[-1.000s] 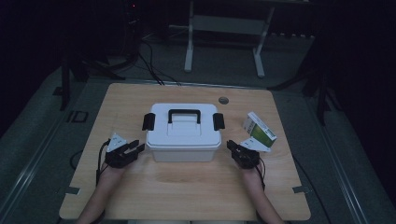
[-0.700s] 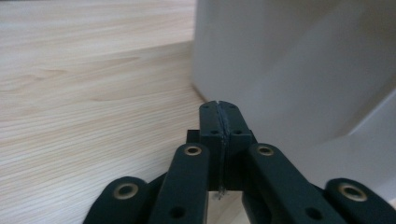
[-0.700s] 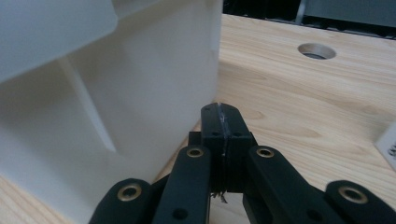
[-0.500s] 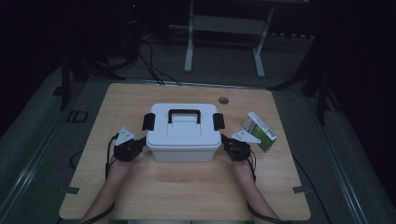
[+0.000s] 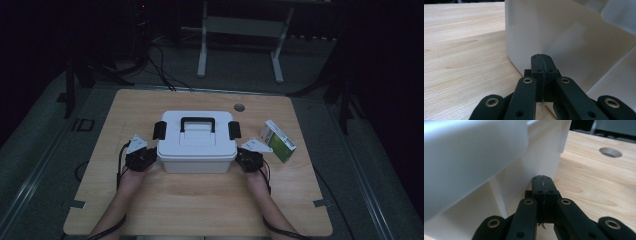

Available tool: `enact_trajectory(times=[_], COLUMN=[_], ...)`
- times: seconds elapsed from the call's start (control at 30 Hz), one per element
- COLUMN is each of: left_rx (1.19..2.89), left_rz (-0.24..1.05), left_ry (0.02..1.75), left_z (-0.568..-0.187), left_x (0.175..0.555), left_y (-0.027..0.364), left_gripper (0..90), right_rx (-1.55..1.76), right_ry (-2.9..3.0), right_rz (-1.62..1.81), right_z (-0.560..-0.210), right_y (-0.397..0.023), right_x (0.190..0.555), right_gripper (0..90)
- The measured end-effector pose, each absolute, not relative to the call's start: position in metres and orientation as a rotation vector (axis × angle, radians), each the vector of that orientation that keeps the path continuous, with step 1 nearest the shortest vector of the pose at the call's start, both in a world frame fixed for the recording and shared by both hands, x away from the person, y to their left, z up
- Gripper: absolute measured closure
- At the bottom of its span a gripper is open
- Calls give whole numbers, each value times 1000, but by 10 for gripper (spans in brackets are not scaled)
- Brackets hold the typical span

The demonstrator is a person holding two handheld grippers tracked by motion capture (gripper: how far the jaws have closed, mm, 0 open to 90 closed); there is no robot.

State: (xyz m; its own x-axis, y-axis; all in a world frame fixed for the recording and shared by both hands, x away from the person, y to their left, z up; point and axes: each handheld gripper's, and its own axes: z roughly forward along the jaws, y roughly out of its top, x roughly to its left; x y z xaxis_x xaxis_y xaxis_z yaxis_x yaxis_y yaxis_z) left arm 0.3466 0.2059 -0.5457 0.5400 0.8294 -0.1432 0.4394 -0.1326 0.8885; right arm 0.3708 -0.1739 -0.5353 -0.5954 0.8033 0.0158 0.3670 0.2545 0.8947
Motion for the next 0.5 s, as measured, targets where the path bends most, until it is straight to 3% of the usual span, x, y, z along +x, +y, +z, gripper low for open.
enact_trajectory(times=[0.5], left_rx=[1776], left_rz=[446], left_ry=[1044], left_z=[-544], left_x=[329], left_y=[198], left_gripper=[898], right_rx=[1066], right_ry=[2092], right_rz=[1313], right_z=[-535], right_y=[-185], right_x=[352], right_gripper=[900])
